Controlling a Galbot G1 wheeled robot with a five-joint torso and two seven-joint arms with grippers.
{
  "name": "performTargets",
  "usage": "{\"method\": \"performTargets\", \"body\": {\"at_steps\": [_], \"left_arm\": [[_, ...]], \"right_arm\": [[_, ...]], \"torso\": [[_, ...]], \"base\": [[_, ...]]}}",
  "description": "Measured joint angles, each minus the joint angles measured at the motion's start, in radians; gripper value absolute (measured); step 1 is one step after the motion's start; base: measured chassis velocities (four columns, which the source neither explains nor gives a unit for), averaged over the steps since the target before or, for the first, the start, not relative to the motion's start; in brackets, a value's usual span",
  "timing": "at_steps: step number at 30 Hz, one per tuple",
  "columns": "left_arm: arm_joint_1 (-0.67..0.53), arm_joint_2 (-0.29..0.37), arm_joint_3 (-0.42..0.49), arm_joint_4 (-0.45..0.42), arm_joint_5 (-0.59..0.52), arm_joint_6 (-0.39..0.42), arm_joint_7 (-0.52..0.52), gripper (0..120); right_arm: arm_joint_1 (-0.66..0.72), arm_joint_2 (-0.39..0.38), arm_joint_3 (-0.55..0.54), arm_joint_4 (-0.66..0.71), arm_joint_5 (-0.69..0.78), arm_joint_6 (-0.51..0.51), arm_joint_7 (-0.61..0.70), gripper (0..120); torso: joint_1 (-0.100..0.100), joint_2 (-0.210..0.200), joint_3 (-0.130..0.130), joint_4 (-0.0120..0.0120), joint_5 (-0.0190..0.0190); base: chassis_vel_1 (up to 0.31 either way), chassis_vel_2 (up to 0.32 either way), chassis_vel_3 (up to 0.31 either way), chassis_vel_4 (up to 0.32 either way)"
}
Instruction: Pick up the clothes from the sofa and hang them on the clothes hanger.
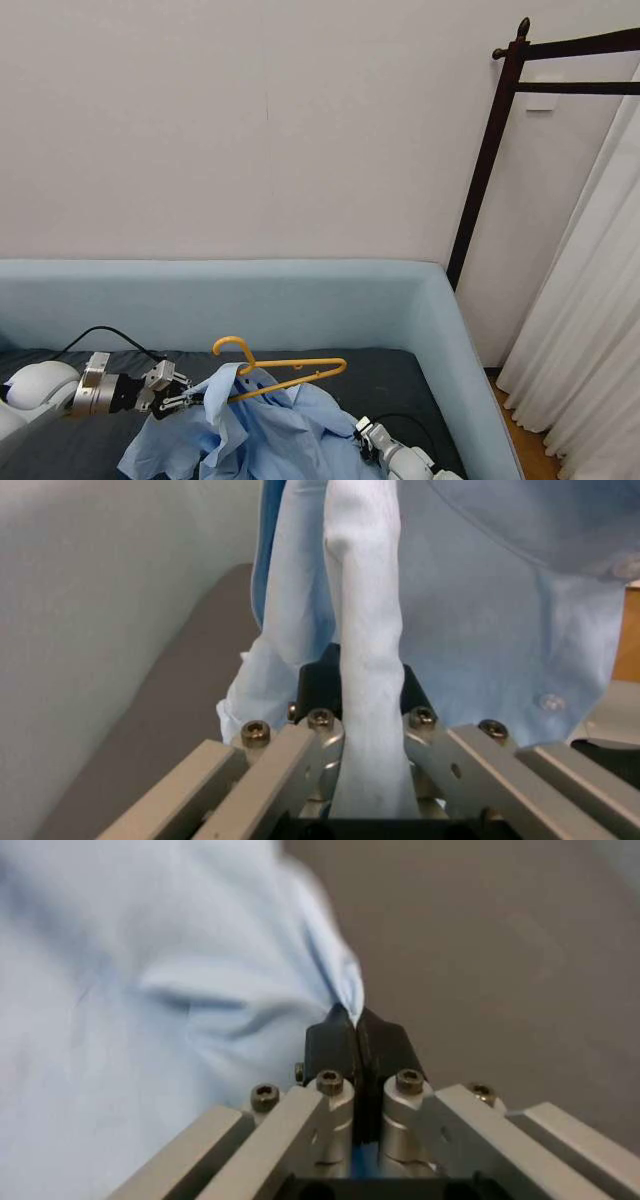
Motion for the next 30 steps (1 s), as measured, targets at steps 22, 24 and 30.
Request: {"method": "performTargets", "body": {"at_steps": [22, 24, 30], "left_arm": [[-0.026, -0.006, -0.044, 0.103, 0.093, -0.036, 0.036, 1], [-0.026, -0.006, -0.048, 0.117, 0.099, -0.036, 0.033, 1], [-0.045, -0.031, -0.05, 0.132, 0.149, -0.033, -0.002, 1]], "right_arm": [[0.105, -0.283, 0.176, 0.618, 0.35, -0.144, 0.181, 0], [0.104, -0.316, 0.194, 0.671, 0.368, -0.144, 0.192, 0], [0.113, -0.367, 0.217, 0.802, 0.387, -0.138, 0.205, 0]], "torso": [[0.0, 0.0, 0.0, 0.0006, 0.0002], [0.0, 0.0, 0.0, 0.0005, 0.0003], [0.0, 0.0, 0.0, 0.0006, 0.0001]], "base": [[0.0, 0.0, 0.0, 0.0], [0.0, 0.0, 0.0, 0.0], [0.0, 0.0, 0.0, 0.0]]}}
